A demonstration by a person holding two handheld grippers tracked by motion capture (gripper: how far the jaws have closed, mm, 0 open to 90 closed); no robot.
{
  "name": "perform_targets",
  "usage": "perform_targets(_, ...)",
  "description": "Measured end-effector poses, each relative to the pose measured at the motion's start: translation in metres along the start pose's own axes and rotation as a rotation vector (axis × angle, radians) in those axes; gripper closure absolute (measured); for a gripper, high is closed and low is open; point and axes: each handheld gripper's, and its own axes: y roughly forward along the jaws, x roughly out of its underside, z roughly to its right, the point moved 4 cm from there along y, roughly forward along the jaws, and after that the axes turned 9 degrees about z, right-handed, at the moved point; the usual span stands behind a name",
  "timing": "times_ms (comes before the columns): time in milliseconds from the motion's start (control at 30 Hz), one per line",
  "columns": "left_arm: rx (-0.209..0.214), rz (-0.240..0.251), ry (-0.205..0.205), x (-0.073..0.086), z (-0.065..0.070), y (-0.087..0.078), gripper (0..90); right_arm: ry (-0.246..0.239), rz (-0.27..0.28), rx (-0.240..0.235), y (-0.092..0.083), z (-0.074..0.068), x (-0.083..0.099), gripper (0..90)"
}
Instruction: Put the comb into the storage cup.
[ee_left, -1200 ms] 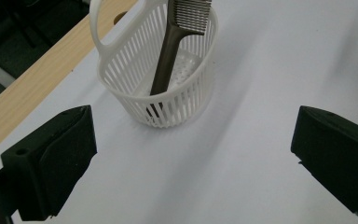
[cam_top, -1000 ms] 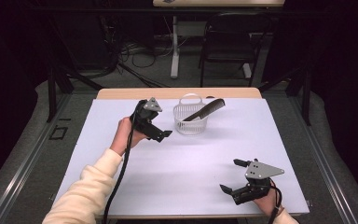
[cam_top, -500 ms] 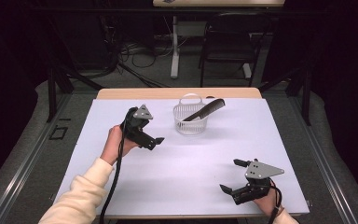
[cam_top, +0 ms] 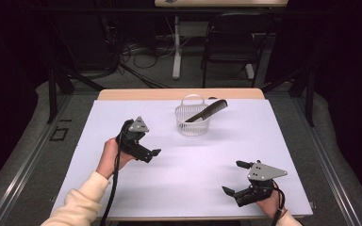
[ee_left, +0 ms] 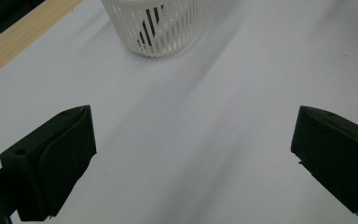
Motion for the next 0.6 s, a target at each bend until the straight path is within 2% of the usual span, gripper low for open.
perform_targets(367,-0.033,0.033,-0.036,0.024,0.008,-0.016,0.0,0.000,0.002,-0.002,0.000,0.000,0.000,0.0)
perform_targets(600,-0.047,0.055,-0.075,0.039,0.010,-0.023,0.0,0.002,-0.001,-0.001,0.000,0.000,0.000,0.0)
